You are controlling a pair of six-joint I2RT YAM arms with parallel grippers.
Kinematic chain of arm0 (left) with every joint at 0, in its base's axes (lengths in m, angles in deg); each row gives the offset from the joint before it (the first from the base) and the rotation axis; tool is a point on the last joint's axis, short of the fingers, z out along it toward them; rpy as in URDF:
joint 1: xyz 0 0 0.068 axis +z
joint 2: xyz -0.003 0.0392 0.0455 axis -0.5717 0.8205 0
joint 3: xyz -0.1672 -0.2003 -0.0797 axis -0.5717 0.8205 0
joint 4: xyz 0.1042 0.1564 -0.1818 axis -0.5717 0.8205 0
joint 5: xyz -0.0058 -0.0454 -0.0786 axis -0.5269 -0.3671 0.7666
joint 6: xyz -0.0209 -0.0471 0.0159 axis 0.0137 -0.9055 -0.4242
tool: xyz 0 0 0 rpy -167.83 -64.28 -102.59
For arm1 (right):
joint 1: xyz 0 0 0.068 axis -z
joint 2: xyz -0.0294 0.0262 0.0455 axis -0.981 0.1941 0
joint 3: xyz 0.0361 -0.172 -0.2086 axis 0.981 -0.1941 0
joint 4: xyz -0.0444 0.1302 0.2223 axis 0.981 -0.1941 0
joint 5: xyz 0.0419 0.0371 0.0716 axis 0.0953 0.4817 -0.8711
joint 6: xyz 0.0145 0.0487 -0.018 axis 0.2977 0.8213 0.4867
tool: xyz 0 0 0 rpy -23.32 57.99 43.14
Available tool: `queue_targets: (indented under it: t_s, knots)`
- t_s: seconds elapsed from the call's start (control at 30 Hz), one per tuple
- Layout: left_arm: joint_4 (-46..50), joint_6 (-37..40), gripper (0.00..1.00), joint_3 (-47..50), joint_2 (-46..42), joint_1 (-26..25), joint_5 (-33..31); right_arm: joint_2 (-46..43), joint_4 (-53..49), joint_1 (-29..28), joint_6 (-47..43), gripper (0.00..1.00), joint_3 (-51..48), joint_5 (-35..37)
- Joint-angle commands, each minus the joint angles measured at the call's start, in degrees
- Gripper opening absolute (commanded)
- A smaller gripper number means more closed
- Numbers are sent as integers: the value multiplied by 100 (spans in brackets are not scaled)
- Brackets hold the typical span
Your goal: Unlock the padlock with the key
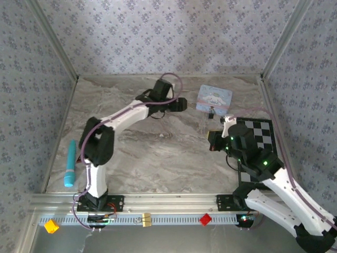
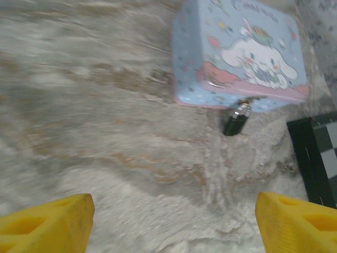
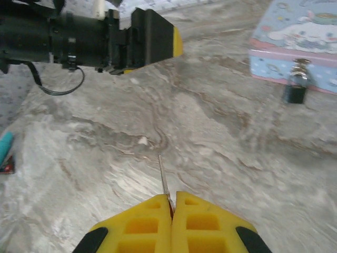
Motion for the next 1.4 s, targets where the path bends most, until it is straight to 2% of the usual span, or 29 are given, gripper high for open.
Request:
queue_targets:
  t_s: [0.0, 0.17, 0.33, 0.43, 0.57, 0.73, 0.93, 1.2, 1.37]
  knots:
    - [-431, 15, 78, -645, 563, -304, 673, -367, -791, 8, 16, 0, 288, 586]
    - [-465, 90, 76, -1571, 1640, -655, 826, -695, -1009, -4, -130, 0, 550, 497]
    - [-274, 100, 69, -2684, 2595, -802, 876, -951, -983, -2, -188, 0, 527, 439]
    - [-143, 207, 62, -3263, 3071, -877, 710, -1117, -829, -8, -266, 0, 529, 281]
    - [-6, 207, 60, -3860, 3536, -917, 397, -1270, -804, -13, -364, 0, 535, 214]
    - [220, 126, 60, -4486, 4000, -929, 57, -1424, -793, -7, -408, 0, 434, 129]
    - [544, 61, 62, -5340, 4591, -943, -16, -1569, -797, -5, -414, 0, 281, 15]
    - [456, -244, 54, -5688, 4976, -981, -164, -1627, -757, 0, -505, 0, 226, -90]
    - [431, -414, 44, -5785, 5063, -986, -270, -1625, -743, -1, -511, 0, 206, -130]
